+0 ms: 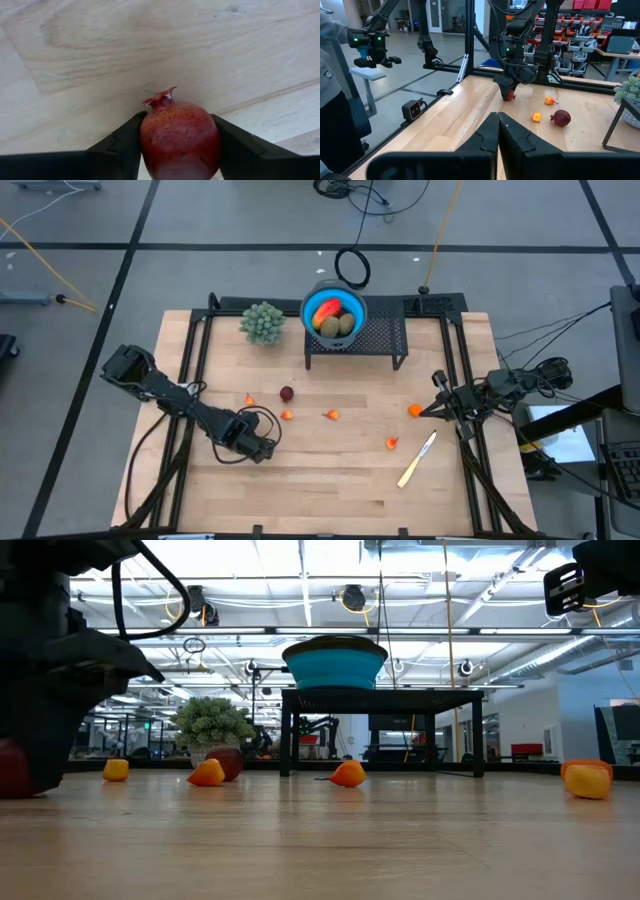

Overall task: Pick & Place Fruit
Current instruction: Put the red pomegranate into the blue strainer bowl on the shelf

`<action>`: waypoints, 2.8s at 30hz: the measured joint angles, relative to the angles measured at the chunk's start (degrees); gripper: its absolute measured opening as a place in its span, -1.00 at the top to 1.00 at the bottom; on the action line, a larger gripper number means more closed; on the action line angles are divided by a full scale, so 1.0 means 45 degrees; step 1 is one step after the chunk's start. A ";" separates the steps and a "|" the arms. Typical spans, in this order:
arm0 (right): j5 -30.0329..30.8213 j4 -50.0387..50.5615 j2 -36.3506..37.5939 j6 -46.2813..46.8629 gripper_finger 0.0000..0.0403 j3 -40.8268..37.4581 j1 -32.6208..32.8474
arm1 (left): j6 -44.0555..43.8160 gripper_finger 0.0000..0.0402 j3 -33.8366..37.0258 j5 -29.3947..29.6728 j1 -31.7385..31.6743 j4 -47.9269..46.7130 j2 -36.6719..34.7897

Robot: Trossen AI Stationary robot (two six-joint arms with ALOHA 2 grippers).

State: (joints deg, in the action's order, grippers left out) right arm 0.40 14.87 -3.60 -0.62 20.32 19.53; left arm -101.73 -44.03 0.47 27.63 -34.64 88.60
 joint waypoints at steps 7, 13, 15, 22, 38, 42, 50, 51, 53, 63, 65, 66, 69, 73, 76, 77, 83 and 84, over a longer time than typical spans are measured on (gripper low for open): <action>-0.0005 0.0000 0.0000 -0.0005 1.00 0.0000 0.0005 | -0.0005 0.13 0.0000 -0.0097 0.0004 0.0316 -0.0002; -0.0048 0.0000 0.0000 -0.0006 1.00 0.0000 0.0000 | 0.1216 0.06 -0.0049 0.0450 0.0007 0.0419 -0.0465; -0.0048 0.0000 0.0000 -0.0005 1.00 0.0000 0.0000 | 0.1997 0.08 -0.0063 0.1223 0.0026 0.0479 -0.0838; -0.0053 0.0000 0.0000 -0.0007 1.00 0.0005 0.0005 | 0.4191 0.11 -0.0073 0.4086 -0.0018 0.0410 -0.2469; 0.0627 -0.0010 0.0000 -0.0014 1.00 0.0005 0.0000 | 0.7454 0.09 0.1567 0.5782 -0.1486 0.0444 -0.7067; 0.0646 -0.0010 0.0000 -0.0012 1.00 0.0005 0.0000 | 0.8134 0.07 0.2413 0.5698 -0.1882 0.1220 -0.8134; 0.0636 -0.0010 0.0000 -0.0010 1.00 0.0005 0.0000 | 0.9792 0.10 0.4075 0.5543 -0.2577 0.3742 -0.9796; 0.0636 -0.0010 0.0000 -0.0010 1.00 0.0005 0.0000 | 1.0085 0.09 0.4262 0.5534 -0.2667 0.4119 -0.9972; 0.0641 -0.0009 0.0000 -0.0010 1.00 0.0005 0.0000 | 1.0737 0.07 0.4619 0.5495 -0.2857 0.5053 -1.0278; 0.0656 -0.0009 0.0001 -0.0010 1.00 0.0005 0.0000 | 1.4239 0.10 0.6289 0.2695 -0.4898 1.0700 -1.1132; 0.0656 -0.0010 0.0000 -0.0010 1.00 0.0005 0.0000 | 1.4710 0.08 0.6583 0.1690 -0.5435 1.2083 -1.1128; 0.0656 -0.0005 0.0000 -0.0010 1.00 0.0005 0.0000 | 1.4903 0.07 0.6735 0.1134 -0.5701 1.2766 -1.1128; 0.0656 -0.0005 0.0002 -0.0010 1.00 0.0005 0.0000 | 1.5345 0.05 0.7202 -0.0610 -0.6469 1.5011 -1.1123; 0.0641 -0.0005 0.0000 -0.0010 1.00 0.0005 0.0000 | 1.5552 0.06 0.7722 -0.2628 -0.7329 1.8022 -1.1123; 0.0632 -0.0005 0.0000 -0.0010 1.00 0.0005 0.0000 | 1.5560 0.09 0.7908 -0.3682 -0.7829 1.9738 -1.1123; 0.0632 -0.0005 0.0000 -0.0014 1.00 0.0005 0.0000 | 1.5556 0.10 0.7944 -0.3936 -0.7954 2.0199 -1.1123; 0.0632 -0.0005 0.0000 -0.0015 1.00 0.0005 0.0000 | 1.5556 0.04 0.7970 -0.5270 -0.8427 2.2847 -1.1123; 0.0632 -0.0005 0.0001 -0.0015 1.00 0.0005 0.0000 | 1.5557 0.03 0.7970 -0.5445 -0.8451 2.3341 -1.1123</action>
State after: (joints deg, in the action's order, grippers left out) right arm 3.25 14.85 -3.59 -0.69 20.34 19.53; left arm -31.73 -8.16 -24.03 -10.40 70.40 38.54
